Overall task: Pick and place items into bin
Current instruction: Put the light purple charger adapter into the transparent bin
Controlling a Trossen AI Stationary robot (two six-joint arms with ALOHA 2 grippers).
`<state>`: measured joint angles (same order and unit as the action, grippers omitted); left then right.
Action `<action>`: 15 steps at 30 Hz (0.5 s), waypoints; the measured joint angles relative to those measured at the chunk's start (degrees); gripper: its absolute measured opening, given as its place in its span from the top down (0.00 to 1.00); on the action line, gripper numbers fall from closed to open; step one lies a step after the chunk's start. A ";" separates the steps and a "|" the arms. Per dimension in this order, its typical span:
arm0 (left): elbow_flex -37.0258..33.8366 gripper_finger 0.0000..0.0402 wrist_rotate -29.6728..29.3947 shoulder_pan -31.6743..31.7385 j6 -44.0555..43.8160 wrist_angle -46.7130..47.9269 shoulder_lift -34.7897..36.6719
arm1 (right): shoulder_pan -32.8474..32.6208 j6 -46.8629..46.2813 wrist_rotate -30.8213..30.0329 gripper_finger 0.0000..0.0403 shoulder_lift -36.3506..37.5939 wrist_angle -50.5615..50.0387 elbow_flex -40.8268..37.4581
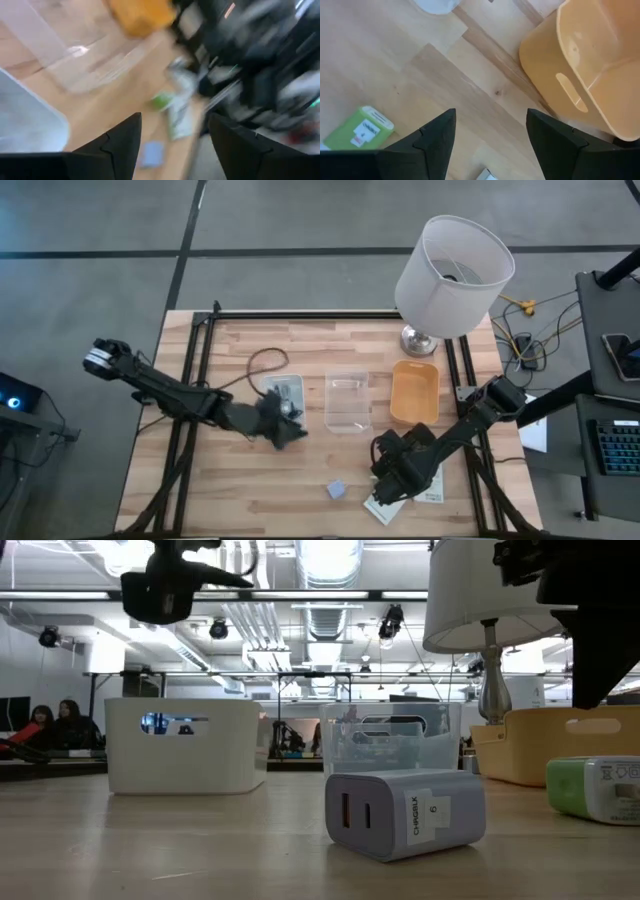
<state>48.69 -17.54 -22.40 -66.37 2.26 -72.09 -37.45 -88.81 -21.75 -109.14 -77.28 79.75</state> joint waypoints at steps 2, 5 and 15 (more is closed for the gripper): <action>5.84 0.49 0.16 -0.72 3.10 8.96 -4.71 | -0.04 1.27 0.57 0.43 0.00 -0.06 0.00; 14.45 0.50 0.18 -2.24 9.09 17.53 -13.05 | -0.24 3.75 1.90 0.43 0.00 -0.07 0.17; 28.05 0.45 0.70 -5.91 17.34 31.86 -23.79 | -5.74 41.87 3.84 0.43 0.12 25.05 5.42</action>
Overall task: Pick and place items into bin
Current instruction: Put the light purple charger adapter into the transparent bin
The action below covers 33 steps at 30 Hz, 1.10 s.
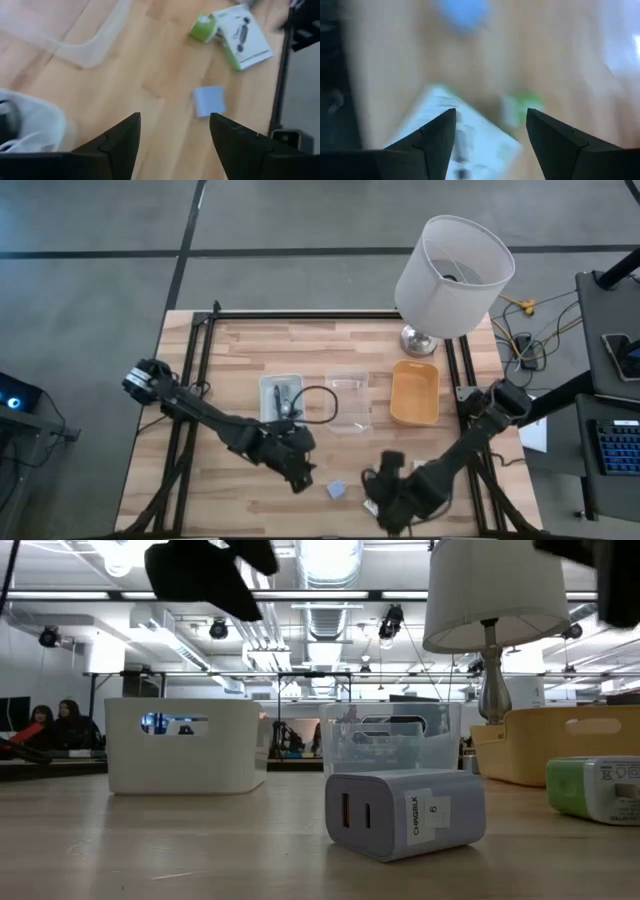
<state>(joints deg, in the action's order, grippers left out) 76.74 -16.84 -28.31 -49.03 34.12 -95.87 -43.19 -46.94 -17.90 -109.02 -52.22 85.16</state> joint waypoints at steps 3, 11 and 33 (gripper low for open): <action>-1.81 0.45 0.04 -1.13 -0.18 1.85 3.84 | 0.73 7.64 0.04 0.43 -0.99 5.61 0.58; -9.63 0.45 -6.47 -5.11 -6.35 3.28 15.55 | 9.33 24.52 8.37 0.43 -6.09 7.01 4.95; -30.30 0.45 -11.01 -9.32 -15.03 2.08 34.44 | 13.97 38.78 12.14 0.26 -24.71 -2.83 28.02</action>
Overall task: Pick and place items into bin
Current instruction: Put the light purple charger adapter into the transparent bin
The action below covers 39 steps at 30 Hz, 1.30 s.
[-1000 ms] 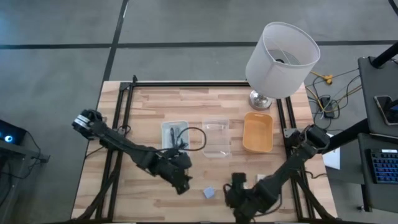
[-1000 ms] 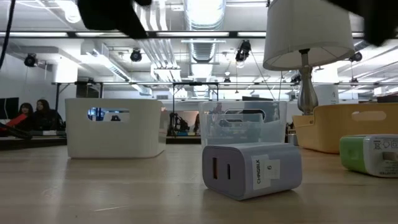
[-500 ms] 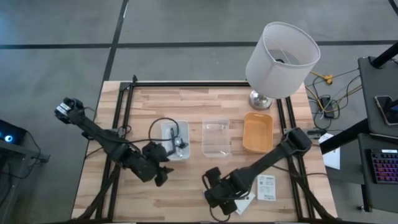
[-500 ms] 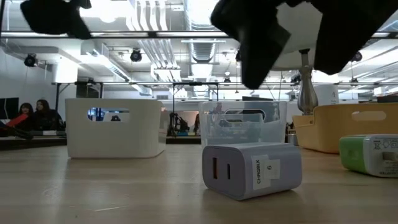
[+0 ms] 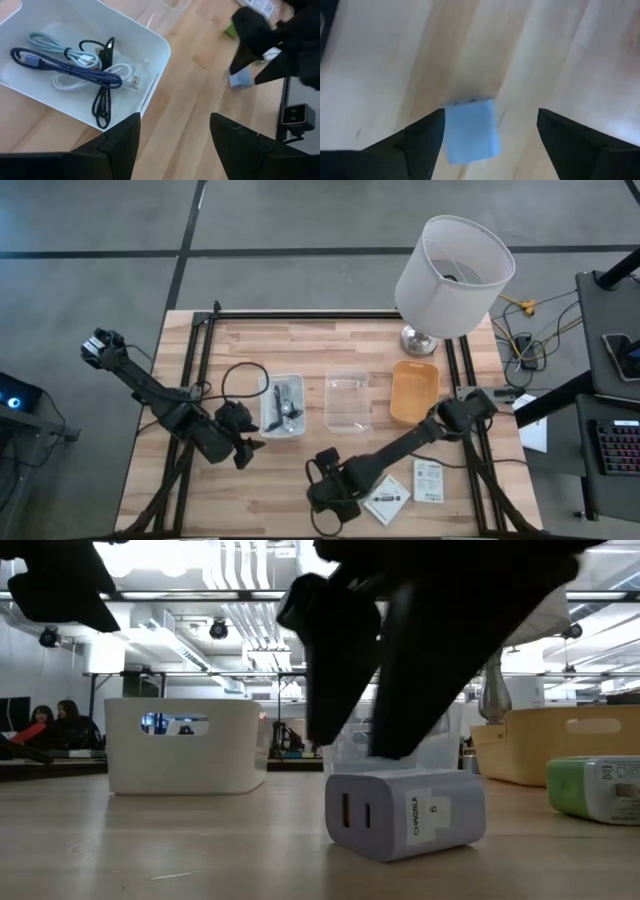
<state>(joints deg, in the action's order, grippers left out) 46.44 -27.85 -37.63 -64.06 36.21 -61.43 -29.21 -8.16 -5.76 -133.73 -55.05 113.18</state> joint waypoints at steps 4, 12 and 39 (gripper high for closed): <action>-1.31 0.45 -0.16 0.00 0.47 -0.16 1.87 | -0.18 1.08 1.49 0.28 -1.05 -0.14 0.65; -1.77 0.45 -0.23 0.00 2.95 -0.20 2.63 | -0.47 1.64 1.70 0.29 -2.19 -0.58 0.70; -1.77 0.45 -1.01 -0.02 2.98 -0.37 2.56 | -0.27 -6.18 0.26 0.53 0.43 -4.70 0.04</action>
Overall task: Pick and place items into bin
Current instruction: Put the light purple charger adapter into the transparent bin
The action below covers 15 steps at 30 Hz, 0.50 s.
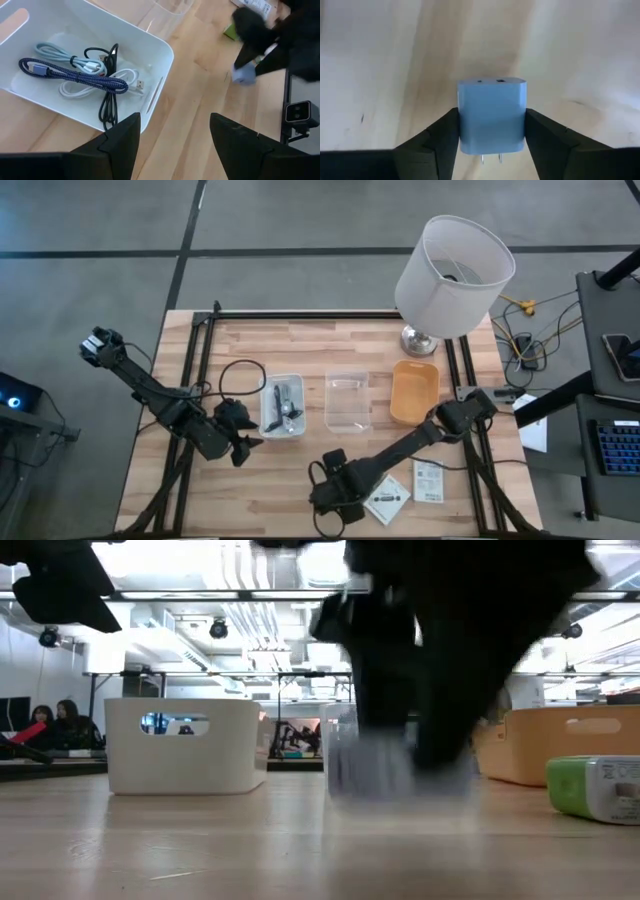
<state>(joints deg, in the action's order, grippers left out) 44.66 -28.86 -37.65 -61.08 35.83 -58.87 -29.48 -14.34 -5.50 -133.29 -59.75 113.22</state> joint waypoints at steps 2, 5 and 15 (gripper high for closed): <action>0.00 0.45 0.00 0.00 0.02 -0.16 0.00 | 0.13 -3.59 -3.27 0.53 2.68 -3.38 0.59; 0.00 0.45 -0.18 0.02 0.06 -0.78 0.00 | 0.54 -11.34 -8.39 0.53 7.57 -9.04 0.95; 0.04 0.45 -1.67 0.02 0.55 -1.19 0.00 | 12.03 -41.43 -12.65 0.53 20.37 -21.87 -3.65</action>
<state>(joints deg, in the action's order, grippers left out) 44.71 -30.53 -37.63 -60.53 34.65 -58.87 -17.46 -55.77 -18.14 -112.92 -81.62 109.58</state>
